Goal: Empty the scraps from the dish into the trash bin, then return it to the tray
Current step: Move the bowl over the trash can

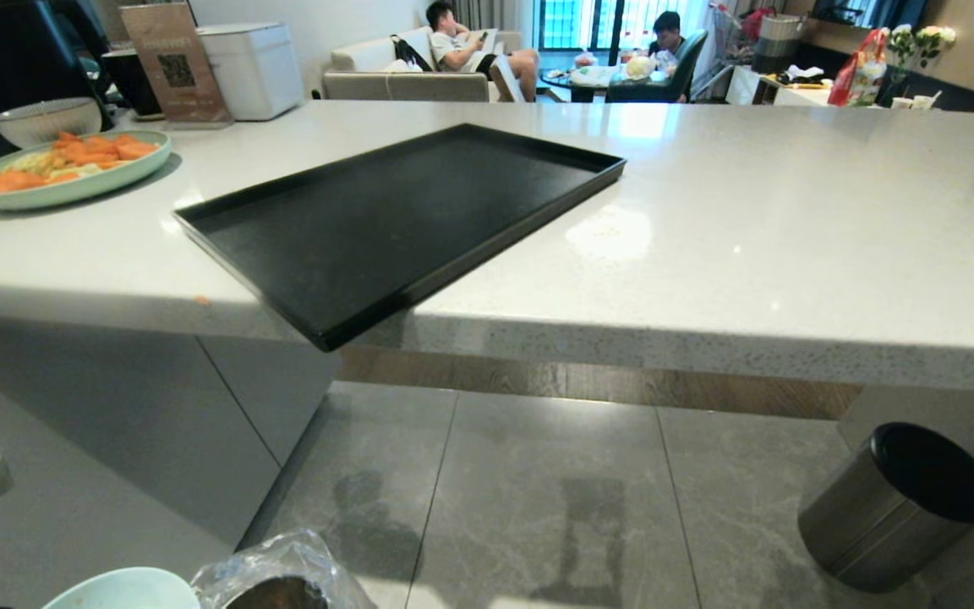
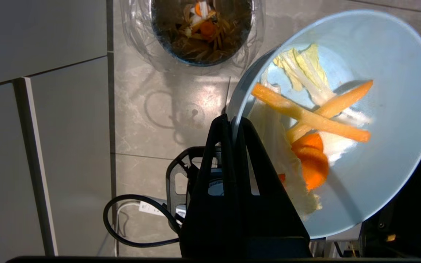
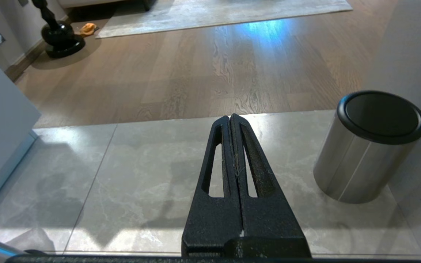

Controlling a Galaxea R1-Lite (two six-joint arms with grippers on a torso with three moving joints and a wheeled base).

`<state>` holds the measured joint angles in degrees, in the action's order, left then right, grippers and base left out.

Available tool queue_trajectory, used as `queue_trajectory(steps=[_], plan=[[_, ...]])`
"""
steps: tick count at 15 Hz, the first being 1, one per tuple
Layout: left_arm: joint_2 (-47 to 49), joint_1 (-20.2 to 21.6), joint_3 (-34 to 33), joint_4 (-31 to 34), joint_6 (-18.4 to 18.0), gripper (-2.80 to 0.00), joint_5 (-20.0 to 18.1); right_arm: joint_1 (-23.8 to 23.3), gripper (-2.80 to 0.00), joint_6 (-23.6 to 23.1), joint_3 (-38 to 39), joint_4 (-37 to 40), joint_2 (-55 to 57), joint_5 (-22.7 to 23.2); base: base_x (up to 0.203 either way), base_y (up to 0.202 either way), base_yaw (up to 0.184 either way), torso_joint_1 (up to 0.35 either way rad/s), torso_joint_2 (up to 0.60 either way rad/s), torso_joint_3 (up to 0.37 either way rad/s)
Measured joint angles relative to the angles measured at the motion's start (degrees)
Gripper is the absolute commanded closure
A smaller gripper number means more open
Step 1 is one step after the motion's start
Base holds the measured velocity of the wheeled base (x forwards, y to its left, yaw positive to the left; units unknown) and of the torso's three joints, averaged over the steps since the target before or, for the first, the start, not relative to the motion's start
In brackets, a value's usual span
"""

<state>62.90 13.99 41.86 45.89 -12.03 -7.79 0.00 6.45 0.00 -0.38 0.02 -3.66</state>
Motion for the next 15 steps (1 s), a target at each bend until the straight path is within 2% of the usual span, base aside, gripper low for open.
queue_trajectory(steps=[15], plan=[[1.5,0.5,0.4,-2.2,0.0,0.00,0.0,0.0,0.00,0.0,0.0,0.0,0.0,0.0,0.000,0.000,0.000,0.000,0.00,0.002]])
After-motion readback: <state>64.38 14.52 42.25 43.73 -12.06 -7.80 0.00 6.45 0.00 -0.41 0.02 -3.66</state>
